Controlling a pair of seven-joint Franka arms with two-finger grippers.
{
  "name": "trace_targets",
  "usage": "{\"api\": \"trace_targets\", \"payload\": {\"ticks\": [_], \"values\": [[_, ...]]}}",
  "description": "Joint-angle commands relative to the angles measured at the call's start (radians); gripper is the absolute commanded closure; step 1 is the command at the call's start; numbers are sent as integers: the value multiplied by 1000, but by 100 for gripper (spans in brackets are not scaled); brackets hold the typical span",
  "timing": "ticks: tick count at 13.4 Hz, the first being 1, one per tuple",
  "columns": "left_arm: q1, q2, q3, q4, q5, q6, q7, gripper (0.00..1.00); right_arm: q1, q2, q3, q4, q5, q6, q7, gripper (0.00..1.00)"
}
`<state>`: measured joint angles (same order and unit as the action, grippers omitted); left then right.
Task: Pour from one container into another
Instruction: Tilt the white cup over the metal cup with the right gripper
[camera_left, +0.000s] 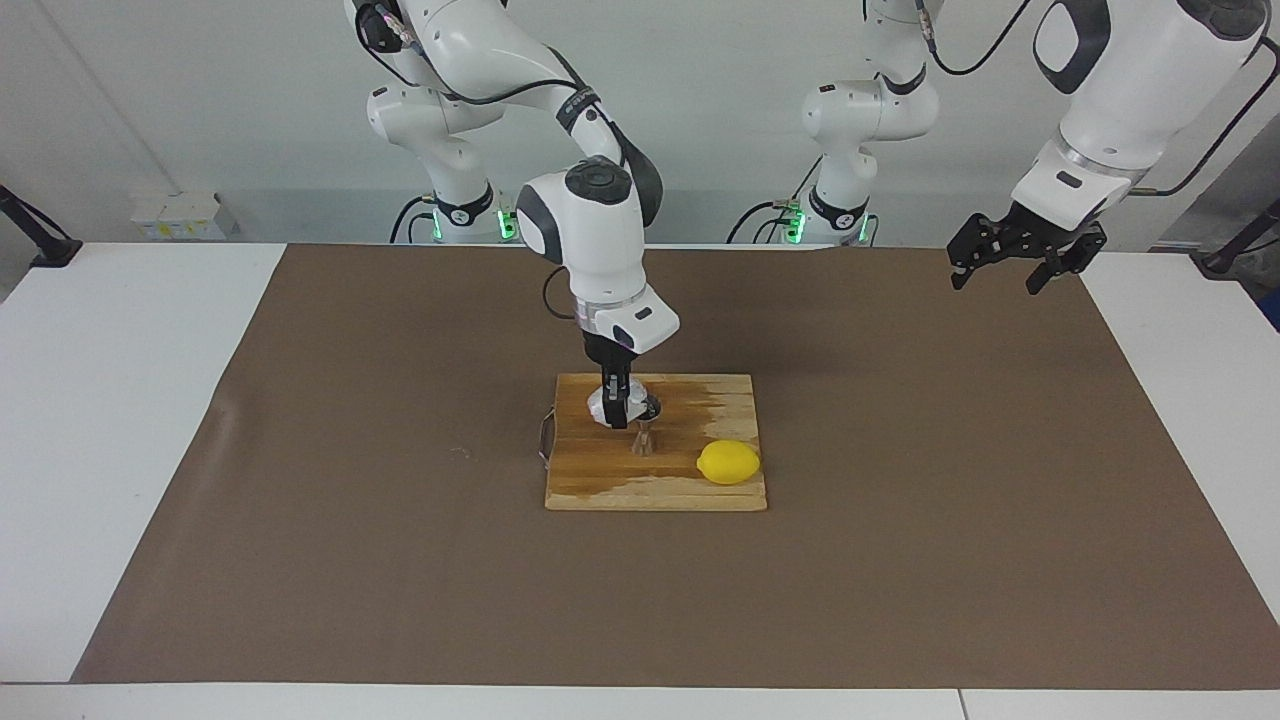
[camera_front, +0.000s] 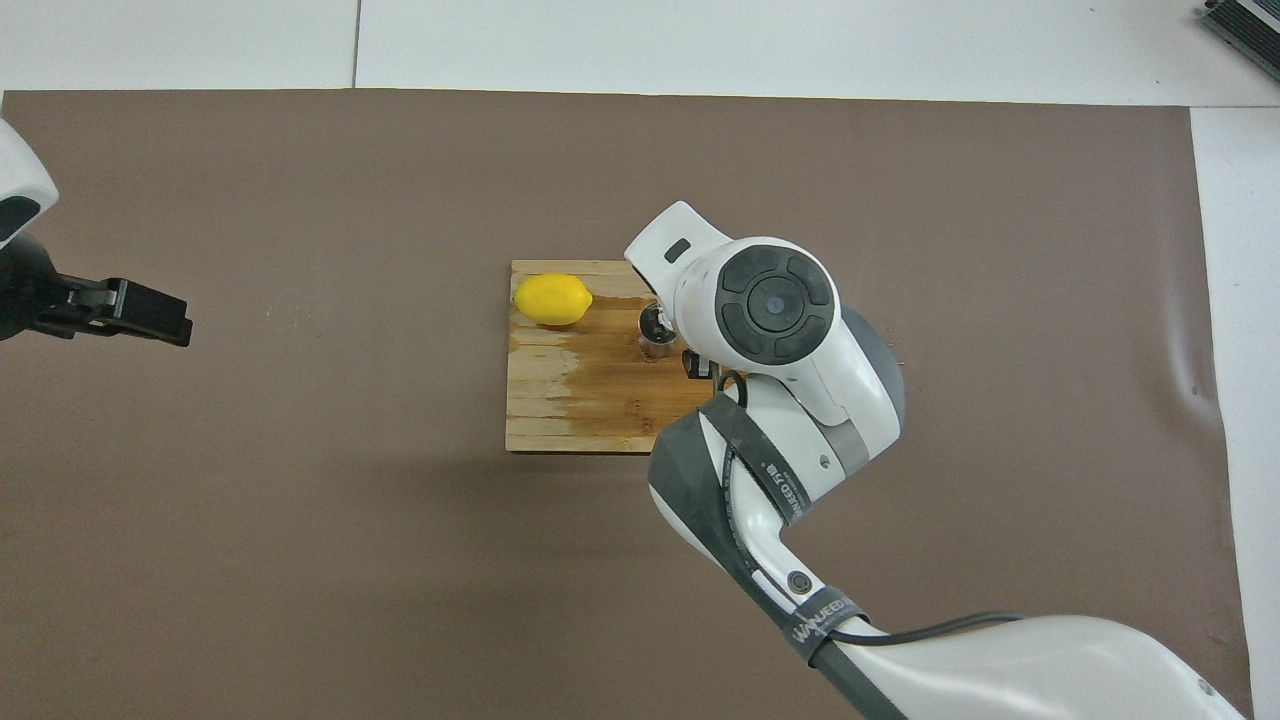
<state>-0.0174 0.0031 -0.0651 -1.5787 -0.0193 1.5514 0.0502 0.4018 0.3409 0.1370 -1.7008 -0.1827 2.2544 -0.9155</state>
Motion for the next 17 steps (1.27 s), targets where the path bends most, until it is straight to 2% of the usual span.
{"api": "trace_targets", "payload": {"ticks": [1, 6, 17], "values": [[10, -25, -2, -27, -8, -4, 5, 0, 5, 15, 1, 21, -55, -24, 27, 98], [10, -25, -2, -26, -8, -4, 5, 0, 11, 13, 1, 18, -107, -59, 29, 98], [10, -25, -2, -27, -8, -4, 5, 0, 14, 10, 1, 20, -120, -59, 27, 99]]}}
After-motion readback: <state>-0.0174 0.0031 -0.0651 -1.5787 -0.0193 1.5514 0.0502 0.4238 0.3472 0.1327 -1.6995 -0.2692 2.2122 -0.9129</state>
